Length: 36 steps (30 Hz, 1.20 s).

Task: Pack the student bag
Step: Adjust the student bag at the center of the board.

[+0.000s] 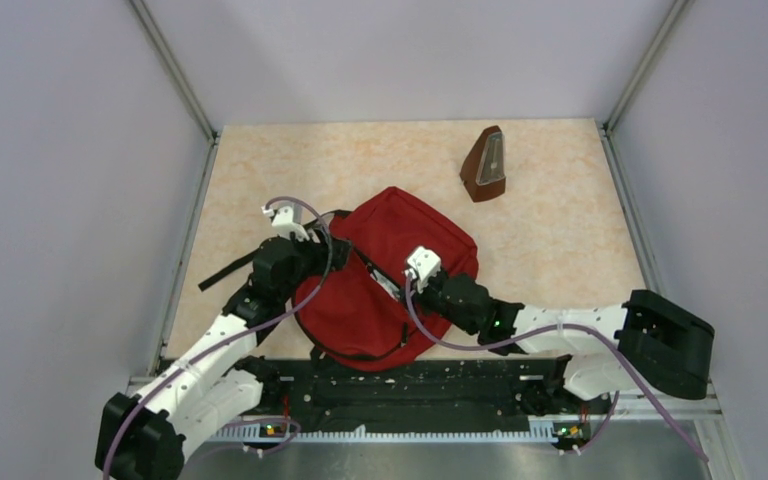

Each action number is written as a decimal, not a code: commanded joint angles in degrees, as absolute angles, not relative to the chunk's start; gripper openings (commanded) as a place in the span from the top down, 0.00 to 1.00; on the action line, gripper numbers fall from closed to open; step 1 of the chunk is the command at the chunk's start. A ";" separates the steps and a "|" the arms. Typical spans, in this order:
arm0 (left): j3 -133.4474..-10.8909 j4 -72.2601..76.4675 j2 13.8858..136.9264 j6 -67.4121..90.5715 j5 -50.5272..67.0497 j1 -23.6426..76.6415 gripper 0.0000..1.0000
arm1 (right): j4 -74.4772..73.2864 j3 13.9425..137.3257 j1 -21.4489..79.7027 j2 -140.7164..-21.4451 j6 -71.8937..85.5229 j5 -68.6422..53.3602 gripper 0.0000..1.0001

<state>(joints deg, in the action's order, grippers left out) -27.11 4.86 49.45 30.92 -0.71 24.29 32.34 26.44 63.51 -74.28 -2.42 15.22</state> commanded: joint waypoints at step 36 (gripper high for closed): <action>-17.01 20.79 53.38 45.59 6.99 29.35 1.00 | 5.94 46.78 63.45 -86.72 3.68 37.07 1.00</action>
<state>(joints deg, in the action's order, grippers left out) -18.85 18.26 53.82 43.18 7.62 29.41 8.88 47.81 64.20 -89.52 1.87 40.75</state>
